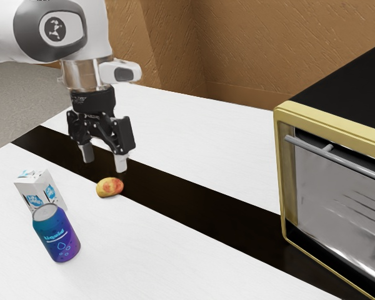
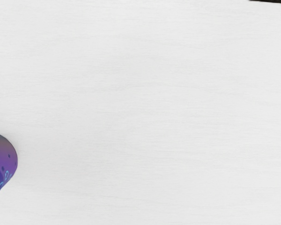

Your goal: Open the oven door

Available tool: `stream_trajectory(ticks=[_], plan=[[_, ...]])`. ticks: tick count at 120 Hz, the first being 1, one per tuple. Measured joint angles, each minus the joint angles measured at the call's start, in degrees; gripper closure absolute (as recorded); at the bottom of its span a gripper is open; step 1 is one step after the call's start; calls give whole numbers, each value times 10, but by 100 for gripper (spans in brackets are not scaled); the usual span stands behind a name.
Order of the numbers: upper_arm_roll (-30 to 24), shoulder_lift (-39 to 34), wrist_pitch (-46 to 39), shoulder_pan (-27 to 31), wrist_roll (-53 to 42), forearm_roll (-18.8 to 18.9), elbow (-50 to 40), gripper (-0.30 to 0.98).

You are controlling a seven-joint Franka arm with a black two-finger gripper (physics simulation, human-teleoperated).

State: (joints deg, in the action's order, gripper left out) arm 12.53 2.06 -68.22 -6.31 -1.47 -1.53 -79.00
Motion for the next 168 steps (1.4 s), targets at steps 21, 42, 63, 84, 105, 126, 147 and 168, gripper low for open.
stream_trajectory(ticks=[21, 42, 63, 84, 105, 126, 147, 168], plan=[[3, -11, -104, 35, -7, -7, 10, 0], [-180, -107, -117, 9, -169, -7, 96, 0], [-243, -277, -324, -55, -386, -27, -268, 0], [-276, -193, -436, -74, -559, -46, -218, 0], [-280, -135, -468, -74, -681, -41, -173, 0], [-279, -84, -446, -73, -750, -19, -126, 0], [-279, -72, -433, -73, -794, 1, -127, 0], [-299, -71, -428, -71, -824, 12, -130, 0]])
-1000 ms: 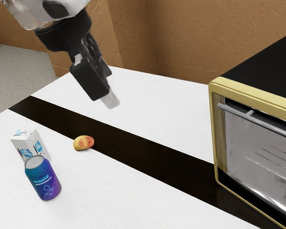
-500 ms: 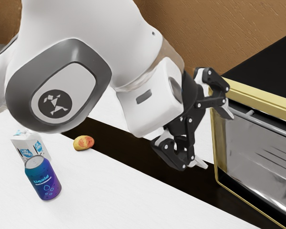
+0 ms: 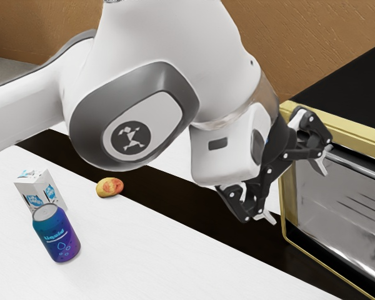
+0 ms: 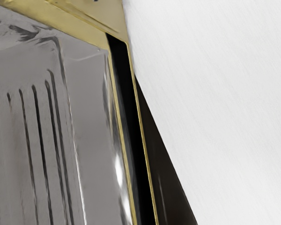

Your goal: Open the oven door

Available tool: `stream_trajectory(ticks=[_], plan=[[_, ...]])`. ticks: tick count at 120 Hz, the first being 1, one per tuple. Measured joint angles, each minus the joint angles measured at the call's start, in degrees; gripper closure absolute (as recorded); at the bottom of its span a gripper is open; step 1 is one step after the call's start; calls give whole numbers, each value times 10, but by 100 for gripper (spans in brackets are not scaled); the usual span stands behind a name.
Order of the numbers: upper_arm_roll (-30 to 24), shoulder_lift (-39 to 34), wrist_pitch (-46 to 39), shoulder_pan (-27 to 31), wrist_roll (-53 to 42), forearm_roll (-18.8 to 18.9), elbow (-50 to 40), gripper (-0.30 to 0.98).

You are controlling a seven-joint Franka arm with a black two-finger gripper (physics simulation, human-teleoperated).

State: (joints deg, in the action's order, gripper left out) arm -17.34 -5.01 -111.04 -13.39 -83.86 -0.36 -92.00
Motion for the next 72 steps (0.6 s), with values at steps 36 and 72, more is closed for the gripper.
stream_trajectory(ticks=[36, 72], plan=[[-19, 34, 4, -10, -23, 5, 52, 0], [-22, 111, 13, -4, -36, 8, 118, 0]])
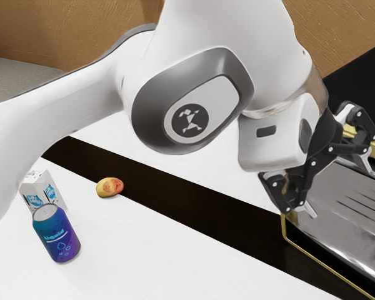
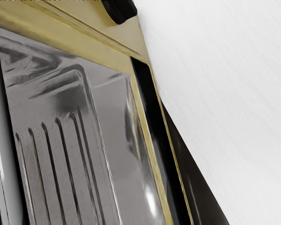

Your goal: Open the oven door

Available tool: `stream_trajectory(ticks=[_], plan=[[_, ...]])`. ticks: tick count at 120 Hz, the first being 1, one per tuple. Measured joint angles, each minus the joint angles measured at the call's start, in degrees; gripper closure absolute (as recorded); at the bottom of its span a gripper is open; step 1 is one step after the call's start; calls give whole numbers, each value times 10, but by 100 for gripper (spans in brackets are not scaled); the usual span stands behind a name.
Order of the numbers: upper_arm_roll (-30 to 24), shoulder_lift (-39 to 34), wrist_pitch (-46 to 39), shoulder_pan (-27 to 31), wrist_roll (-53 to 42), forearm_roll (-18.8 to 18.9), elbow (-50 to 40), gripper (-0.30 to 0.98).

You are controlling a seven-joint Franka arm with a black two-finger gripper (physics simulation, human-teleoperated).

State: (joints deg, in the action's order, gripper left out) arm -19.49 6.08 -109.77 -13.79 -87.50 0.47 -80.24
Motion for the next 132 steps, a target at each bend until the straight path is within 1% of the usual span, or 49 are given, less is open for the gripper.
stream_trajectory(ticks=[10, 28, 41, 63, 99, 114, 132], plan=[[0, 12, 6, -7, -2, 4, 17, 0], [1, 13, 12, -10, 6, 9, 23, 0], [1, 13, 21, -10, 21, 28, 32, 0], [7, 14, 62, -7, 78, 58, 47, 0], [10, 19, 104, -6, 166, 87, 59, 0], [10, 19, 109, -6, 191, 94, 60, 0], [7, 42, 113, -11, 214, 97, 90, 0]])
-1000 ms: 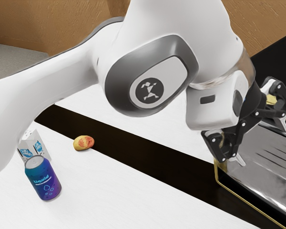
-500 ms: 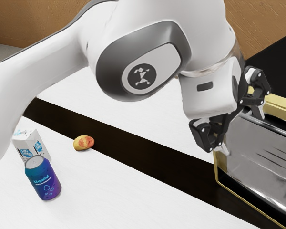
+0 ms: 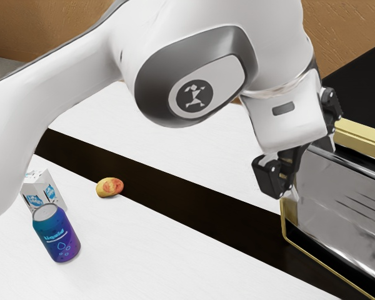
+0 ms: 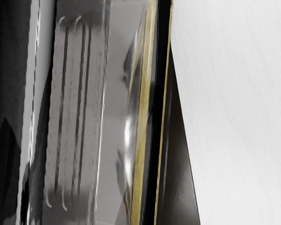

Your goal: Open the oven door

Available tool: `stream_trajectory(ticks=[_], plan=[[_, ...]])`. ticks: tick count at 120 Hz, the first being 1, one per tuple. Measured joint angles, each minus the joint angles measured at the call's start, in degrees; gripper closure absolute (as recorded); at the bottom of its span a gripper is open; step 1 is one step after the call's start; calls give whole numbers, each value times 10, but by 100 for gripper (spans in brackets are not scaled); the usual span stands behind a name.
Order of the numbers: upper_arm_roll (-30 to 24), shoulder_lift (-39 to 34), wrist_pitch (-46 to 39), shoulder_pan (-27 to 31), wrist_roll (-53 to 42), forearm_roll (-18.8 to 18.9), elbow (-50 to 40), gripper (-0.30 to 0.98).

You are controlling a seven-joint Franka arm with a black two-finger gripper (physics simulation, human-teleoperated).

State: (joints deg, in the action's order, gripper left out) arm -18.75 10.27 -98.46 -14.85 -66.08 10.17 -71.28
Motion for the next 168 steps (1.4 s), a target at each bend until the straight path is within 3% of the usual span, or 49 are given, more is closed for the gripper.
stream_trajectory(ticks=[56, 89, 102, 110, 122, 125, 129, 134, 137, 141, 144, 146, 149, 154, 162, 168], plan=[[0, 10, 0, 0, 42, 1, 3, -2], [1, 23, -1, -1, 54, -1, 7, -23], [3, 28, 1, -5, 56, -2, 10, -20], [2, 11, -2, -6, 57, -1, -19, -26], [-4, -85, -38, -7, 58, 5, -164, -13], [-19, -140, -55, 6, 59, 10, -233, -7], [-54, -275, -87, 22, 59, 16, -380, 45], [-141, -455, -125, -41, 63, 25, -551, 35], [-262, -536, -130, -140, 71, 28, -622, 30], [-412, -599, -124, -260, 82, 30, -656, 25], [-455, -628, -106, -325, 88, 53, -621, 21], [-443, -637, -90, -349, 92, 80, -573, 19], [-384, -632, -63, -351, 97, 117, -476, 16], [-179, -585, -23, -308, 102, 152, -289, 12], [220, -431, 20, -279, 109, 117, -115, 9], [412, -295, 43, -271, 114, 81, -48, 7]])
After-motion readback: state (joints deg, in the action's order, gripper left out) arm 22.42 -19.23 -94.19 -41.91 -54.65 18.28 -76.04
